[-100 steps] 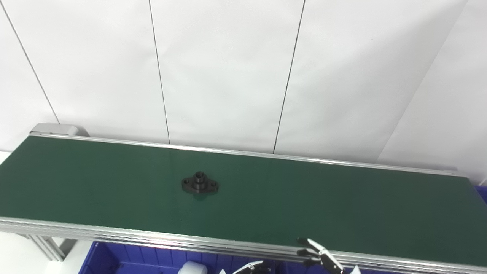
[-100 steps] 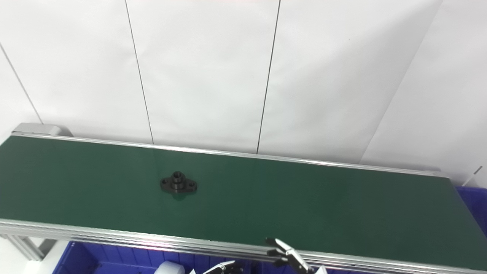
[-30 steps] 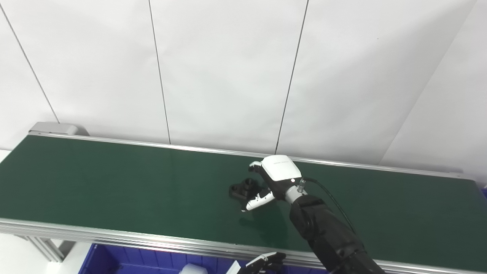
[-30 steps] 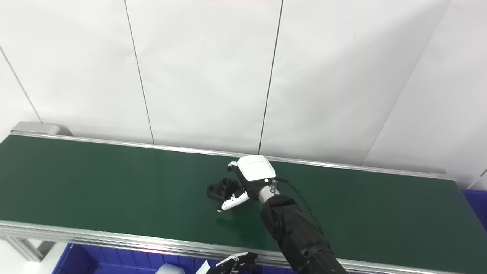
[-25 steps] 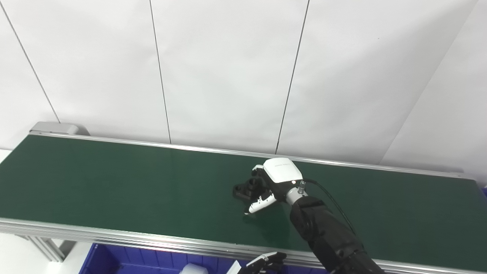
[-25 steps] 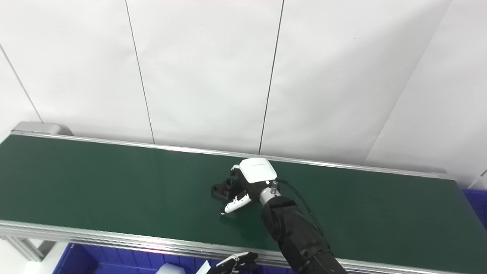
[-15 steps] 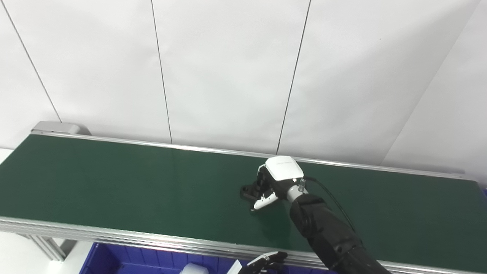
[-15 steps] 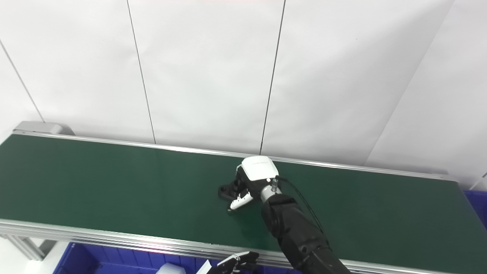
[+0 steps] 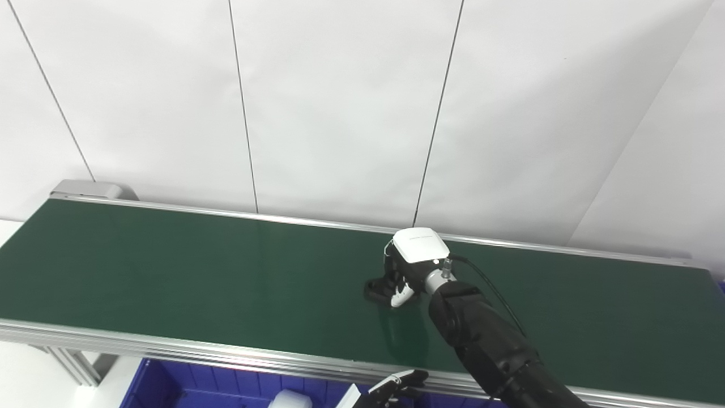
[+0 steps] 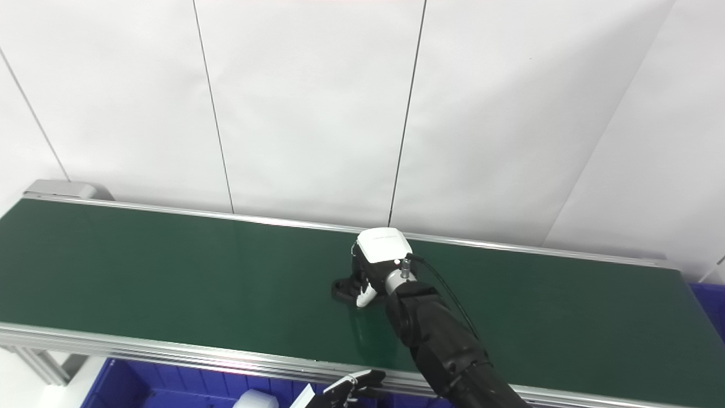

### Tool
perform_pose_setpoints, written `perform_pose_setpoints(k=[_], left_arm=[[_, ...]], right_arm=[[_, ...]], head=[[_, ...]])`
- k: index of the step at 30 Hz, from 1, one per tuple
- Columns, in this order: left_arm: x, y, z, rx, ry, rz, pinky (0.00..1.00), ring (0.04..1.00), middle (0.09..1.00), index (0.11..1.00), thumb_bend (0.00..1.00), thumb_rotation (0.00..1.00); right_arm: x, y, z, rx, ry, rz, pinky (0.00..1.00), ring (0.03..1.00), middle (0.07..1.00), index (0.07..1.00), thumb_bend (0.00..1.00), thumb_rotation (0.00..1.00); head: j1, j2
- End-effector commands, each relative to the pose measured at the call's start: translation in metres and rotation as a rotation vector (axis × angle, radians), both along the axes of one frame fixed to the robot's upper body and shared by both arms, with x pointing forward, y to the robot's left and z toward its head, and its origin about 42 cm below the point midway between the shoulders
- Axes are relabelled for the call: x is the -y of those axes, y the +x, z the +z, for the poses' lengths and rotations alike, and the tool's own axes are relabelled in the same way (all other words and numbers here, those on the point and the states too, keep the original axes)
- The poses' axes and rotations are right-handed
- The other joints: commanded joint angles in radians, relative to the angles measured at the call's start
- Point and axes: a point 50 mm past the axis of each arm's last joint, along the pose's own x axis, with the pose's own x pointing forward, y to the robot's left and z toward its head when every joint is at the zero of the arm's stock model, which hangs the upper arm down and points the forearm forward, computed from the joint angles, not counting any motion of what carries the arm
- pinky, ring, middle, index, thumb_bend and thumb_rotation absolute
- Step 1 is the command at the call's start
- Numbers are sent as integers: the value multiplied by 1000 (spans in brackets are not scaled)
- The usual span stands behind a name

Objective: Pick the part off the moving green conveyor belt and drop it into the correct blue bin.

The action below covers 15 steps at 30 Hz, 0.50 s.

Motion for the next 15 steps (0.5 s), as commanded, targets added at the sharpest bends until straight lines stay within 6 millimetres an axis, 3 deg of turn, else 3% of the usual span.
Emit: perform_pose_setpoints(k=[1,5,7,9,15], left_arm=[[12,-4,9,14,-47,-3,728,810,849,845,716,599],[12,-4,10,10,-49,-1,727,811,852,847,717,599],[11,-4,10,10,-53,-2,728,812,852,848,717,599],[10,-4,11,8,-62,-3,735,815,851,847,716,601],[4,-3,11,10,-68,-7,758,830,862,855,721,615]], right_arm=[[2,-3,-5,-29,-34,-20,211,293,474,490,527,0],[7,-7,-2,-19,-38,-9,234,312,475,490,525,0],[10,-11,5,5,-21,7,255,338,429,523,517,0],[14,-19,15,39,1,33,272,355,467,500,520,2],[26,-40,44,116,51,79,218,286,475,491,522,4]], head=[[-1,2],[-5,12],[-12,16],[-23,19],[-57,29]])
